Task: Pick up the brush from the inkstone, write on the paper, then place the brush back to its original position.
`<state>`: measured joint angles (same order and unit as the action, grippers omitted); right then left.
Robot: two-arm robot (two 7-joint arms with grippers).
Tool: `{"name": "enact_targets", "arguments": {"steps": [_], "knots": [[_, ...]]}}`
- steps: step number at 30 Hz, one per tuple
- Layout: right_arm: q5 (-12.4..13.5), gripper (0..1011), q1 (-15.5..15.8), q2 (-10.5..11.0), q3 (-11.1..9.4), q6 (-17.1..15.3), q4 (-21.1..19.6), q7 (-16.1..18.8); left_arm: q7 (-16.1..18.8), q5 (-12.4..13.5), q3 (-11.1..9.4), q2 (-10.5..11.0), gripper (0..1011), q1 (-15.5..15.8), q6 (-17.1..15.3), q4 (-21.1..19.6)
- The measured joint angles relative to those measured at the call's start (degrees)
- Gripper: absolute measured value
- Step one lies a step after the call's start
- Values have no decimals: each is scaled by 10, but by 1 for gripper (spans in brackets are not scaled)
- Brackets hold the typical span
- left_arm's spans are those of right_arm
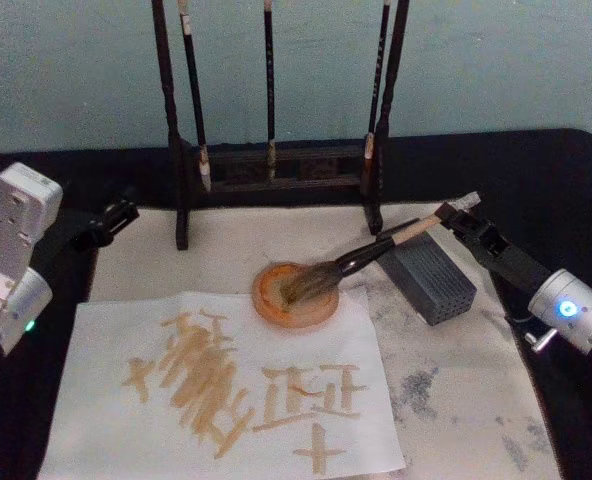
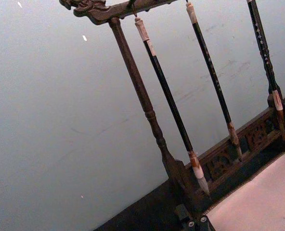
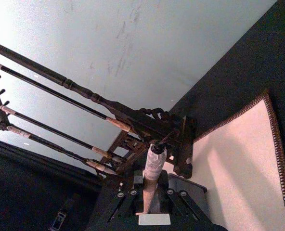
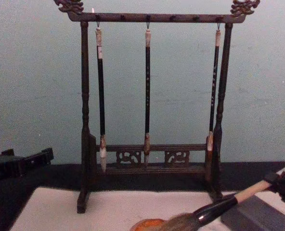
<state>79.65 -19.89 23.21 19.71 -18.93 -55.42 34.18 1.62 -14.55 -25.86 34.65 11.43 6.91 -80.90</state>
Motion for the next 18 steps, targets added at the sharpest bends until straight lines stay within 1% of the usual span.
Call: {"name": "enact_targets", "arguments": {"steps": [18], "knots": [[0,175,0,0,0,0,0,0,0,0,0,0,1002,0,0,0]]}}
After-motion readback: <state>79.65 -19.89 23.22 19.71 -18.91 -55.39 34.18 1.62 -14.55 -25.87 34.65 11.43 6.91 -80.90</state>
